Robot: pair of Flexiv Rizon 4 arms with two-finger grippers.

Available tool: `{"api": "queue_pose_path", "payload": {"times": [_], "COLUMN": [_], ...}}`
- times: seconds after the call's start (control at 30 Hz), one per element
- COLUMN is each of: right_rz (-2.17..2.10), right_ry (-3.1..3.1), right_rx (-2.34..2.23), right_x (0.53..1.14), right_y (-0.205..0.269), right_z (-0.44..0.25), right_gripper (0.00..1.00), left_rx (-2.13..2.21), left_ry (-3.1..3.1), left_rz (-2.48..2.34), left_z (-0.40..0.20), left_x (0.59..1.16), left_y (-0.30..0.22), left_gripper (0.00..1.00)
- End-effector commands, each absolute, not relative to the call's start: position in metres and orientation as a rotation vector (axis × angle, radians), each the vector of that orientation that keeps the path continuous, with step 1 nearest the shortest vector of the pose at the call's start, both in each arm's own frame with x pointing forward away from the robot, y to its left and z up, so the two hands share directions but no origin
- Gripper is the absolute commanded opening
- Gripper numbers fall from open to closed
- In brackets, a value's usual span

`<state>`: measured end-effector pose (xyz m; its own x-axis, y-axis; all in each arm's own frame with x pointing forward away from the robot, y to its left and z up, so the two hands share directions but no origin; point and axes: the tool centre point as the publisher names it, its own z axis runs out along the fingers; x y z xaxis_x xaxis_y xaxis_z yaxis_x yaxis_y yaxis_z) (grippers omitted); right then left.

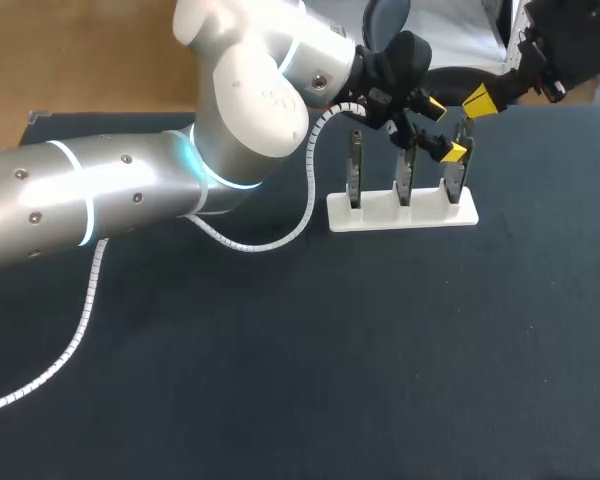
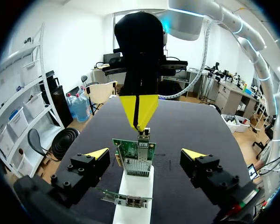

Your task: Pick up the optical module with the left hand, and insert it into the network port with the right hand.

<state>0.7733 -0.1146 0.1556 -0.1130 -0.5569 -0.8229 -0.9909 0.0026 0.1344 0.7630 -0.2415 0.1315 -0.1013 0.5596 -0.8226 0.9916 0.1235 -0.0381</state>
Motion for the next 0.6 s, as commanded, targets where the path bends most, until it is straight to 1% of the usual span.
{"api": "queue_pose_path", "payload": {"times": [0.03, 0.6], "right_rz": [1.012, 1.042], "right_ry": [1.725, 1.747], "right_rx": [-1.603, -1.614], "right_x": [0.779, 0.774], "right_y": [-0.115, -0.114], "right_z": [0.153, 0.143], "right_gripper": [0.00, 0.00], "left_rx": [1.513, 1.513], "left_ry": [1.750, 1.750], "left_rz": [-0.833, -0.833], "left_z": [0.132, 0.132], "left_x": [0.764, 0.764], "left_y": [-0.242, -0.242], "left_gripper": [1.00, 1.00]}}
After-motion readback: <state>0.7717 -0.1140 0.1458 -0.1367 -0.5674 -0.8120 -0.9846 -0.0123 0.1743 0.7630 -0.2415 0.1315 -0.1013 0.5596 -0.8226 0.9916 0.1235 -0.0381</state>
